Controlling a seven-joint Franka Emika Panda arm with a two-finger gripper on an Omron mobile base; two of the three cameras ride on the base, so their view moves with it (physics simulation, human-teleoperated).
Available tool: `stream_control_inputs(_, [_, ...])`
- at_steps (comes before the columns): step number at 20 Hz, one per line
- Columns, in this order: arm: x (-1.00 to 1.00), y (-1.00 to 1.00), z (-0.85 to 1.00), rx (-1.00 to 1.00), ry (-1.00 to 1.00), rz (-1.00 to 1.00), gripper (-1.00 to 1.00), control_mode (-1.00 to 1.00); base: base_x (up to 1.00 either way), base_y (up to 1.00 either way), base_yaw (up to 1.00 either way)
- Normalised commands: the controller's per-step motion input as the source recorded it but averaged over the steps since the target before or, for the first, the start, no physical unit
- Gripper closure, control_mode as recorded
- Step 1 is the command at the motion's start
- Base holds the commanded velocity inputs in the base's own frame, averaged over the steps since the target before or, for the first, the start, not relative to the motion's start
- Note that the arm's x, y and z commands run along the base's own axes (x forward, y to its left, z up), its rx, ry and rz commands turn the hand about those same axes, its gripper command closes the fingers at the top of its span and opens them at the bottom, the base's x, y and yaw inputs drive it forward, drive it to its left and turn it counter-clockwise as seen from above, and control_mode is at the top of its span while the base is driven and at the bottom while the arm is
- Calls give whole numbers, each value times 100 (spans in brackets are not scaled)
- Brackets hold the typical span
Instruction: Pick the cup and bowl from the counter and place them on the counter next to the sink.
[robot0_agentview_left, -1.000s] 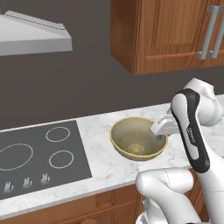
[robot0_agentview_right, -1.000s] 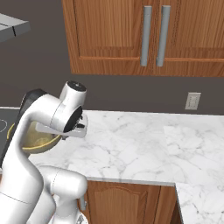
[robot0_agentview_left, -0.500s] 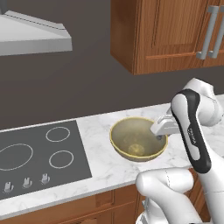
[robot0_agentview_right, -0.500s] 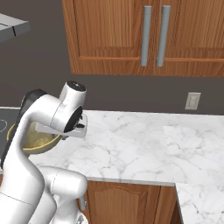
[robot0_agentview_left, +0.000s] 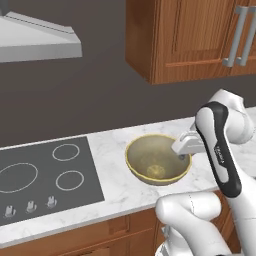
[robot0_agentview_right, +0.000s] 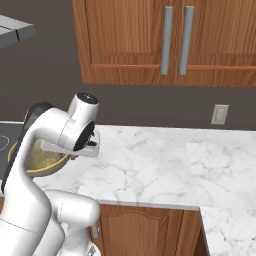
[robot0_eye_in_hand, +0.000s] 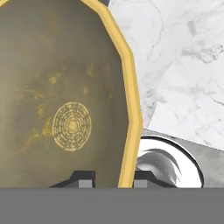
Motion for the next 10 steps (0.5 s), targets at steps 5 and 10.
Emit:
stream_control_inputs(5, [0, 0, 0, 0, 0, 0, 100, 100, -87, -2, -6])
stream_control_inputs(10, [0, 0, 0, 0, 0, 0, 100, 100, -82, -1, -23])
